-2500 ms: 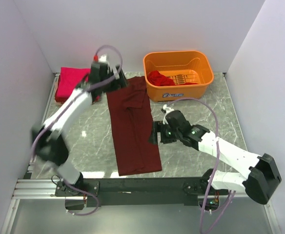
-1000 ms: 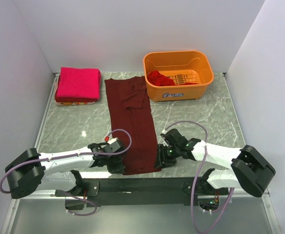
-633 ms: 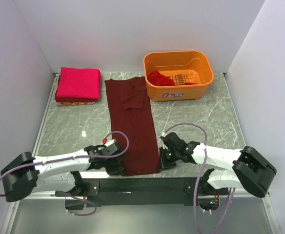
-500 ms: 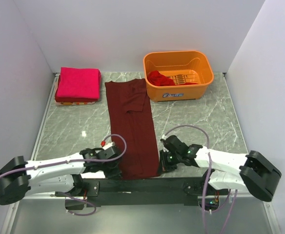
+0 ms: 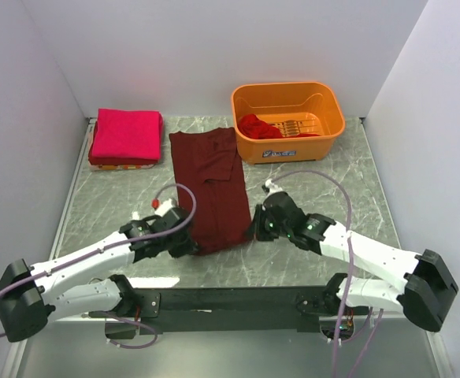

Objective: Fold and stack the t-shirts
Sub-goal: Fold the tshirt

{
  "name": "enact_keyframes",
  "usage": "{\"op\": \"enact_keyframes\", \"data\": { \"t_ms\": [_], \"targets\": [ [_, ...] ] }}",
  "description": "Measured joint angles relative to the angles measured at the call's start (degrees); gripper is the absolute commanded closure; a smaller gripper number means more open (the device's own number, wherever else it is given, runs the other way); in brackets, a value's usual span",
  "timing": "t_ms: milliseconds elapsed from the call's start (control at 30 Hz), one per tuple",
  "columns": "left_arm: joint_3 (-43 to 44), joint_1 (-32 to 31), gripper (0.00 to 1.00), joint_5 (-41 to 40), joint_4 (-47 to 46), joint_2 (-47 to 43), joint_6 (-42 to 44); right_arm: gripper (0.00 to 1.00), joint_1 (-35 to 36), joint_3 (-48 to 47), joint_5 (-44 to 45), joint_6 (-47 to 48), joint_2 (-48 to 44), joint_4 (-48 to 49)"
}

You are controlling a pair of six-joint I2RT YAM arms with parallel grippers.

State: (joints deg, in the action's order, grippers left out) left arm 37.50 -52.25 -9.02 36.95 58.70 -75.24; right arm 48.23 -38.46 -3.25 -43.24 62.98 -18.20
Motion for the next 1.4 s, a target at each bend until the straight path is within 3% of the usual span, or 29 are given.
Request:
{"op": "enact_keyframes", "data": {
  "t_ms": [233, 633, 1400],
  "targets": [
    [1.01, 10.12, 0.99, -2.78, -5.42, 0.50, 7.48, 1.00, -2.97, -7.89, 5.40, 2.14, 9.40, 4.55],
    [11.30, 20.11, 0.99, -2.89, -13.97, 13.92, 17.49, 1.00, -7.34, -19.78, 8.46, 4.79, 22.60, 7.21],
    [18.64, 29.35, 0.97, 0.11, -24.20, 31.93, 25.14, 1.00, -12.24, -35.85, 9.77, 6.29, 42.07, 8.07]
  ]
}}
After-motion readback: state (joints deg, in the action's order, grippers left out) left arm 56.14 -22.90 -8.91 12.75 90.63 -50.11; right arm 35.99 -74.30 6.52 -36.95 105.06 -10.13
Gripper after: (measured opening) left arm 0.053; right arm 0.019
